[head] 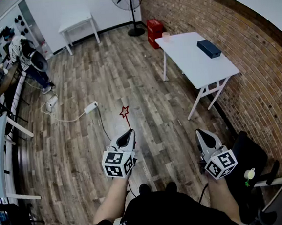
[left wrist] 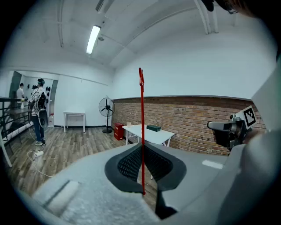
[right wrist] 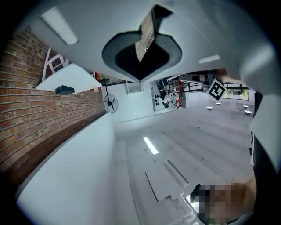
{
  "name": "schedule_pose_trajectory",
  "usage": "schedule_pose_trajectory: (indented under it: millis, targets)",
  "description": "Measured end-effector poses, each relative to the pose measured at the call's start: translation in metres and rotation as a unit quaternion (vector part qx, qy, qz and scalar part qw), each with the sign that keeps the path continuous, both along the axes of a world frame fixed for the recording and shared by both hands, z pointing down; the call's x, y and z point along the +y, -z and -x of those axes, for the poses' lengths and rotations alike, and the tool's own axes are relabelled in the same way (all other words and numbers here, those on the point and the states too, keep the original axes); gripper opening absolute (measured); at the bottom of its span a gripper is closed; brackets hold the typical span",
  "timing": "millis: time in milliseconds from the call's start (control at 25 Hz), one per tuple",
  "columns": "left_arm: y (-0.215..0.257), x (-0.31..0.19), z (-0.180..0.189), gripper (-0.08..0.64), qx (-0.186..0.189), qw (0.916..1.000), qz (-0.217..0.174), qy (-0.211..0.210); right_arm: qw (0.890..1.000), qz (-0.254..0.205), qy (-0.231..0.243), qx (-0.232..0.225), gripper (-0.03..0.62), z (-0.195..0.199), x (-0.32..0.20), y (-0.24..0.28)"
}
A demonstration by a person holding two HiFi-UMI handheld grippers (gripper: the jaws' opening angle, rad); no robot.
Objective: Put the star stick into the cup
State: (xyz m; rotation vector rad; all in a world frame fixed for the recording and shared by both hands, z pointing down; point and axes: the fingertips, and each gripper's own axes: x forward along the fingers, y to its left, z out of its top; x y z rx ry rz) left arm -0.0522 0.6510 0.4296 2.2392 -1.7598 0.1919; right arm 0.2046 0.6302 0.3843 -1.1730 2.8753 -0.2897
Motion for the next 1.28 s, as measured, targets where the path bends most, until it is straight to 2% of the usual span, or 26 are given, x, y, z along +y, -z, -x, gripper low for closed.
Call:
schedule_pose_trajectory:
  millis: [400, 640, 800, 1040, 1280]
  targets:
    - [0.02, -0.017, -0.04, 0.014, -0.015, 0.9998, -0.013, -0.008, 1.0, -0.002, 0.004, -0.012, -0.003, -0.037, -0.009, -0.002]
    - [0.015, -0.025, -0.071, 0.014, -0.011, 0.9998, -0.016, -0.009, 1.0, 0.002, -0.007, -0.012, -0.002, -0.073, -0.02, -0.006]
    - [0.007, -0.03, -0.083, 0.014, -0.008, 0.9999, -0.011, -0.009, 1.0, 0.021, 0.004, -0.017, -0.002, -0.083, -0.021, -0.016]
    - [-0.014, -0.059, -0.076, 0.014, 0.0, 0.9999, 0.006, -0.009, 0.998, 0.068, 0.008, -0.004, 0.0, -0.075, -0.043, -0.053]
    - [-0.033, -0.131, -0.048, 0.014, 0.017, 0.9997, 0.013, -0.012, 0.996, 0.09, -0.001, 0.019, 0.0, -0.049, -0.104, -0.076]
